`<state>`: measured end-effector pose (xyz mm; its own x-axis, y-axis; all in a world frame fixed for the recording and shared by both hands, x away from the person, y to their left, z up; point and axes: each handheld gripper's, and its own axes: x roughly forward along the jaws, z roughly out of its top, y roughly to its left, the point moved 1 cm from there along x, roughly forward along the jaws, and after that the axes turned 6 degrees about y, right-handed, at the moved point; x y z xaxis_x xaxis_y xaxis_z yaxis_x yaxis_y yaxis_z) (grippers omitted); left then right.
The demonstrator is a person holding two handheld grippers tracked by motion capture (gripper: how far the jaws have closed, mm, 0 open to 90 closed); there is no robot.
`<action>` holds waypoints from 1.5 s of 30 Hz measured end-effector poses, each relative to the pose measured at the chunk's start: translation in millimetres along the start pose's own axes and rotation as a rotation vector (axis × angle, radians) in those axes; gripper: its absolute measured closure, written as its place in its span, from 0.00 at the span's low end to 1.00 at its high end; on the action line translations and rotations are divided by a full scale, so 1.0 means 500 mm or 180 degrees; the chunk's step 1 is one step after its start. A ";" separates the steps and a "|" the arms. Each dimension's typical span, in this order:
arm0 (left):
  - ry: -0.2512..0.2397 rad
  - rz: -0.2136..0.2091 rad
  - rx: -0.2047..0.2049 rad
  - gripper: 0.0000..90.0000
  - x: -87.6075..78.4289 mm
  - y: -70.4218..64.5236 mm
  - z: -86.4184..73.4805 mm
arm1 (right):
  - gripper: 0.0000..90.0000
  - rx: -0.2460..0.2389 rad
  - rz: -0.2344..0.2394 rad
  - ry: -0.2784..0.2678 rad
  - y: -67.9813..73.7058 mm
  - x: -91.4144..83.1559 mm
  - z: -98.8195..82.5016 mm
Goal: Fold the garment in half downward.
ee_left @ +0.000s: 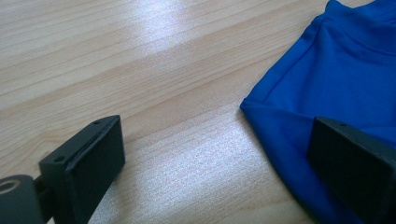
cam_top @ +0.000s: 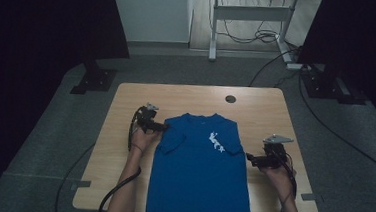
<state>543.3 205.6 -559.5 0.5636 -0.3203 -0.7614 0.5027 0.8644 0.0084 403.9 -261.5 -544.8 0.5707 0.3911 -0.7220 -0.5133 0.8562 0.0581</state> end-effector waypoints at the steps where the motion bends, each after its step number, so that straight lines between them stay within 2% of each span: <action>1: 0.0000 0.0000 0.0000 0.05 0.000 0.000 0.000 | 0.09 -0.0011 0.0002 0.0005 -0.002 0.004 0.005; 12: -0.0001 -0.0001 -0.0001 0.05 0.000 0.000 0.000 | 0.10 -0.0039 -0.0006 0.0046 -0.021 0.031 0.033; 21: -0.0001 0.0000 0.0000 0.05 0.000 0.000 0.000 | 0.08 0.0058 0.0010 0.0010 -0.030 0.053 0.049; 26: -0.0001 0.0001 -0.0002 0.05 0.000 0.000 0.000 | 0.08 0.0118 0.0040 -0.0051 -0.037 0.078 0.063; 37: -0.0002 0.0003 -0.0002 0.05 0.000 0.000 0.000 | 0.11 -0.0037 0.0054 -0.0038 -0.040 0.118 0.094; 45: -0.0001 0.0003 -0.0002 0.05 0.000 0.000 0.000 | 0.14 -0.0024 0.0066 -0.0051 -0.055 0.138 0.111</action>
<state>543.1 205.7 -559.5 0.5643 -0.3197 -0.7611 0.5018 0.8650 0.0087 493.1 -239.5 -557.7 0.5699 0.4143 -0.7096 -0.5301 0.8452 0.0677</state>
